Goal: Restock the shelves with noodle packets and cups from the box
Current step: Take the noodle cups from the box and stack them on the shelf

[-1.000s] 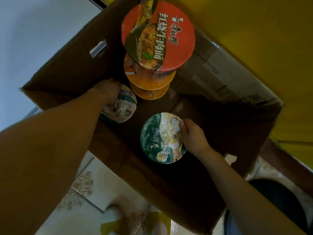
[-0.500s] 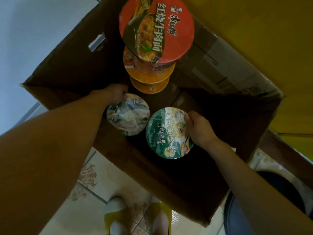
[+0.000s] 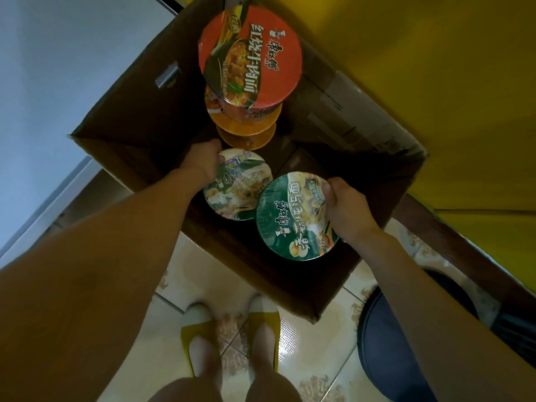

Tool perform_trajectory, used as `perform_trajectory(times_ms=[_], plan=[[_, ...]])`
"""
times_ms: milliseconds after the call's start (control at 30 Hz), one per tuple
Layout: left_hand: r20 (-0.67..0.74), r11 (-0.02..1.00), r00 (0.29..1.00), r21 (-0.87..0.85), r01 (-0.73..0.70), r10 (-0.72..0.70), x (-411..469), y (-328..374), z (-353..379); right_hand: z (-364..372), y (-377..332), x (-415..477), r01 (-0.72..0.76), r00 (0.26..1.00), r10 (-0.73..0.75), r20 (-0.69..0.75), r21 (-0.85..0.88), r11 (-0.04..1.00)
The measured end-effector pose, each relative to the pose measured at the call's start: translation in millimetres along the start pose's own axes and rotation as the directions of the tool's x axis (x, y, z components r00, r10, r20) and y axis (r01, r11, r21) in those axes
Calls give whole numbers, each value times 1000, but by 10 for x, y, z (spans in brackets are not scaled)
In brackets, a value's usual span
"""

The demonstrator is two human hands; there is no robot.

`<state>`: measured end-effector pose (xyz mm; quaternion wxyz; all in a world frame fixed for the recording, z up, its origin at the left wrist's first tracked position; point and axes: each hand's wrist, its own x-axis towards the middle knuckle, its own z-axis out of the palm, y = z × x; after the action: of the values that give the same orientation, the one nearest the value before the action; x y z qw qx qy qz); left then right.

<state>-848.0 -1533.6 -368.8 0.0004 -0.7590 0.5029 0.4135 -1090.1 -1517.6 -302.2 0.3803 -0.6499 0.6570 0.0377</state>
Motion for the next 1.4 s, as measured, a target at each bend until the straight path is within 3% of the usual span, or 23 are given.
perform_trajectory(times_ms=[267,467,700,1100,1400], plan=[[-180,1000,983,-10,23,-24,-656,162,-510,-401,-363,-431,42,999,-42,-2,-1,999],[-288,998,955,-26,64,-69,-1407,317,-971,-834,-719,-948,173,984,-172,45,-30,984],[-406,995,909,-73,67,-91,-2430,677,-1794,-1590,-1245,-1636,248,968,-250,16,77,966],[-573,998,817,-40,44,-60,-4117,1741,-3414,-3528,-2223,-3042,336,936,-314,-159,140,931],[-737,996,674,85,14,53,-5022,2512,-4450,-4609,-2734,-3881,476,853,-428,-298,111,872]])
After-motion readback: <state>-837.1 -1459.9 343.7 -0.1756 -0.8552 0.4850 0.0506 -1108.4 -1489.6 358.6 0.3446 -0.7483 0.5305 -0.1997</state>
